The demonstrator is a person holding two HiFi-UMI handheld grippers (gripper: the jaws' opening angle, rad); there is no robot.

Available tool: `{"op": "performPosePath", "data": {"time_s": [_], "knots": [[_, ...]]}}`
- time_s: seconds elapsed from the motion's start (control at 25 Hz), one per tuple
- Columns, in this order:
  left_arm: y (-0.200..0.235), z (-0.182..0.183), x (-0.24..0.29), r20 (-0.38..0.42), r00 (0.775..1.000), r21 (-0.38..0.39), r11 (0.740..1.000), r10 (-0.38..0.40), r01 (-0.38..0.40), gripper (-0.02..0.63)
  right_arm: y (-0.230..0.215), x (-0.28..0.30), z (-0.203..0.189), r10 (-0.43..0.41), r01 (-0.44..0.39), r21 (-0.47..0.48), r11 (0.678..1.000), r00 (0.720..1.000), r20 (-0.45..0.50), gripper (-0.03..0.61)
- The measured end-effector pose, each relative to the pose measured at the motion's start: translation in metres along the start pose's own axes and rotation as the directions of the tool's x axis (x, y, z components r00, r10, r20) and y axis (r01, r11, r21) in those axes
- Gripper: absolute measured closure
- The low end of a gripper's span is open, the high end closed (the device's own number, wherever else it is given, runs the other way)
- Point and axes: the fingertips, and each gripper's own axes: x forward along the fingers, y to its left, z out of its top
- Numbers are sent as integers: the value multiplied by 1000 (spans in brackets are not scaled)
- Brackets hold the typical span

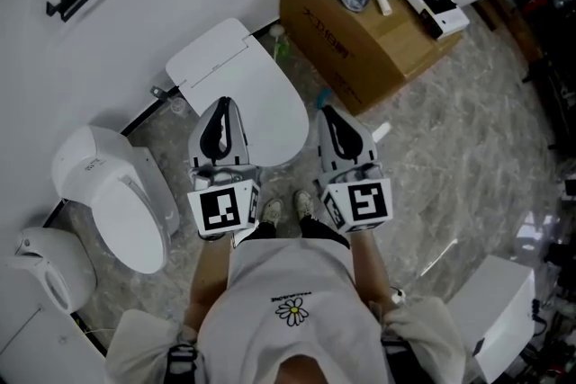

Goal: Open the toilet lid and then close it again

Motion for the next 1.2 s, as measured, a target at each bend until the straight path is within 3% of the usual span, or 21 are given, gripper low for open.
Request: {"op": "performPosePath", "data": {"time_s": [0.12,0.28,0.48,0.64,0.8,1.0,1.2], "knots": [[4,-6,8,-2,1000,-9,1000,14,-14,589,-2,13,-2,59,-59,-16,998,998,-23,546],[7,-32,21,-29,1000,-22,1000,-12,11,501,-7,32,-17,123,-124,-7,992,991,-50,541],[10,-89,31,-87,996,-23,1000,-23,21,457,-1,56,-65,282,-283,7,959,952,-119,384],[9,-156,25,-169,986,-20,1000,-5,2,451,-11,72,-124,304,-305,27,952,935,-184,370],[12,-229,14,-238,971,-31,999,13,-21,451,-13,86,-196,302,-317,-14,948,915,-268,370],[6,-341,-21,-370,929,-75,996,15,-47,446,-15,88,-300,302,-348,-55,936,872,-384,367],[3,-423,-52,-463,886,-79,994,32,-77,446,-17,81,-388,310,-363,-9,932,810,-498,362]]}}
